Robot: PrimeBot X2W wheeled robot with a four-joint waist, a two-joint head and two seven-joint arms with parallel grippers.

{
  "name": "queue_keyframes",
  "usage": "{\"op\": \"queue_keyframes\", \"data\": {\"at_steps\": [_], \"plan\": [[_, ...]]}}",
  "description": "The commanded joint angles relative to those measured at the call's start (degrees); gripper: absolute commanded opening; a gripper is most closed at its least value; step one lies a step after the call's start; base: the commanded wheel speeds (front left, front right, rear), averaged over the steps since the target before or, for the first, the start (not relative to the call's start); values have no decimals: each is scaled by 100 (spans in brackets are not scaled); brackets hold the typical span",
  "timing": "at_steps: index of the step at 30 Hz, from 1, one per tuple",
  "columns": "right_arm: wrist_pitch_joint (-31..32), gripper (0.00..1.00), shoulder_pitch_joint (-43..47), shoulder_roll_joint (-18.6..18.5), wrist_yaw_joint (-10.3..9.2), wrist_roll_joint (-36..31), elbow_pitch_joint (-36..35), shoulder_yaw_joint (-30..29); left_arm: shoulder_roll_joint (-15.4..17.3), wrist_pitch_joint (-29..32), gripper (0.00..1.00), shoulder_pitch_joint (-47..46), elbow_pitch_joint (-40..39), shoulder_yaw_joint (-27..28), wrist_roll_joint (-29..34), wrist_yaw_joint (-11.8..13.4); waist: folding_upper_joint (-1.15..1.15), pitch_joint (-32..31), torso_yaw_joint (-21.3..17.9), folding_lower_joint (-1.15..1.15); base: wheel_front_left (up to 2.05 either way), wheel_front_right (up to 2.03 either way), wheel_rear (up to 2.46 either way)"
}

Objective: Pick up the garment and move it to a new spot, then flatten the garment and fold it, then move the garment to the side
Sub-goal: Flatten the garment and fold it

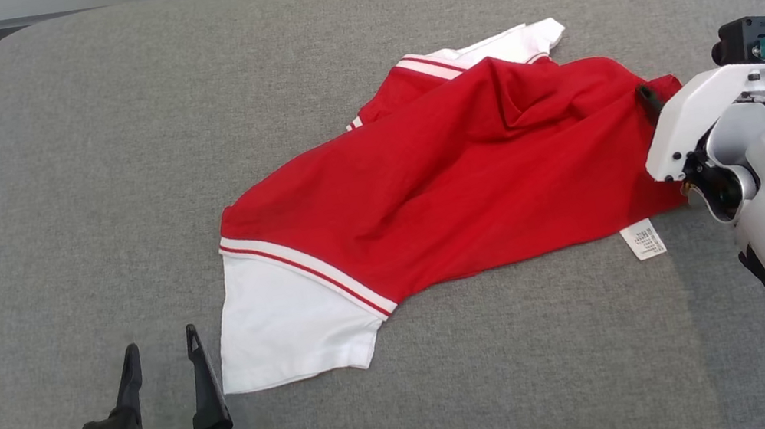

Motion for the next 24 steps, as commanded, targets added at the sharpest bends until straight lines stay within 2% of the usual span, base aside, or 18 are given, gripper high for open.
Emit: {"op": "queue_keyframes", "data": {"at_steps": [1,6,11,18,24], "plan": [[-209,100,-130,-12,-1,-4,135,3,2,-28,100,-45,15,41,51,8,0,6,-4,0,0,0,0],[-544,100,-98,-125,-1,95,87,159,-13,-29,100,19,-36,59,116,-15,0,-76,-164,0,0,0,0],[-1035,100,325,-372,-2,449,-271,292,-40,-24,100,136,-90,25,211,-37,0,-236,-432,0,0,0,0],[-1540,100,1527,-642,-1,1152,-1034,309,-129,-24,100,292,-116,-158,284,-71,0,-411,-773,0,0,0,0],[-1615,100,2608,-715,-1,1480,-1892,546,-170,-24,100,356,-71,-312,335,-101,0,-430,-917,0,0,0,0]]}}
